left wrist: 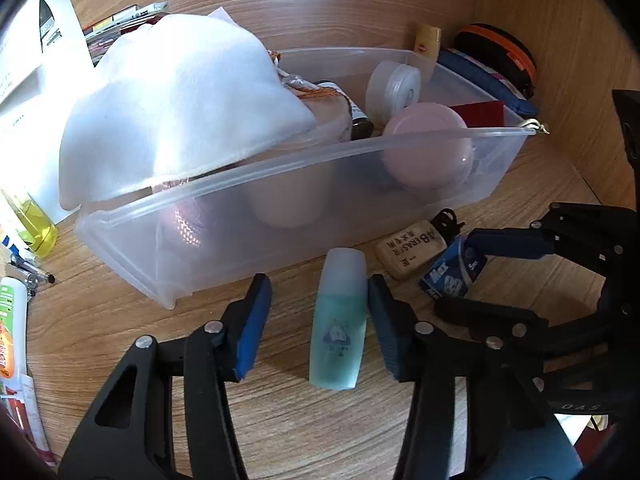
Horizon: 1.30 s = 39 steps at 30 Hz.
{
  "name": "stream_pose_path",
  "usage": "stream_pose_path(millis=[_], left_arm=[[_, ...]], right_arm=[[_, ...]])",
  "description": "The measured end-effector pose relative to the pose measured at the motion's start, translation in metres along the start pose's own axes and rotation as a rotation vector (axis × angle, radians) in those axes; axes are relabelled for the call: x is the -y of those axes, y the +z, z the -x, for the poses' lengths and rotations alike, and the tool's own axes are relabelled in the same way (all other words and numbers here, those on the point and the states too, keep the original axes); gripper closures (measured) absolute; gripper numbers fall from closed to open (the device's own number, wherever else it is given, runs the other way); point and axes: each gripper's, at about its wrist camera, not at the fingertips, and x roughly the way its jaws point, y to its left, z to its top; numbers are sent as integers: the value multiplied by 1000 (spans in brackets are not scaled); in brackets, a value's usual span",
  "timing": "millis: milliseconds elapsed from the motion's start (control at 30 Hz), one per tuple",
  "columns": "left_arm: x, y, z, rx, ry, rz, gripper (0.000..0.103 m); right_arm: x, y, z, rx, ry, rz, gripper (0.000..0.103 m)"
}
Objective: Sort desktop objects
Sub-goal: 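Grasp the mint-green tube with the left tool while the right tool grasps the Max box, then carry the mint tube and Max box over the clear bin with both tools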
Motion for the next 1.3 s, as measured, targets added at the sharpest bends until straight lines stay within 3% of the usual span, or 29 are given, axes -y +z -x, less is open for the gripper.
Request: stream_pose_path(millis=[167,433,733,1000,1300], left_arm=[[-2,-6,2,9,-24,15,79],[0,-11,8,22,-23,38,79],[4,-23,35,118,137,52,79],[14,-12,55,202,140,58,79],[22,11,80,301,82,85,79]], right_arm=[[4,1,4,5,52,-29,57],[14,1,21,64,148,-105,57],[27,-3,46,117,139,-139,57],[34,6,73,184,132,-125,57],[34,21,94,260,91,-84,57]])
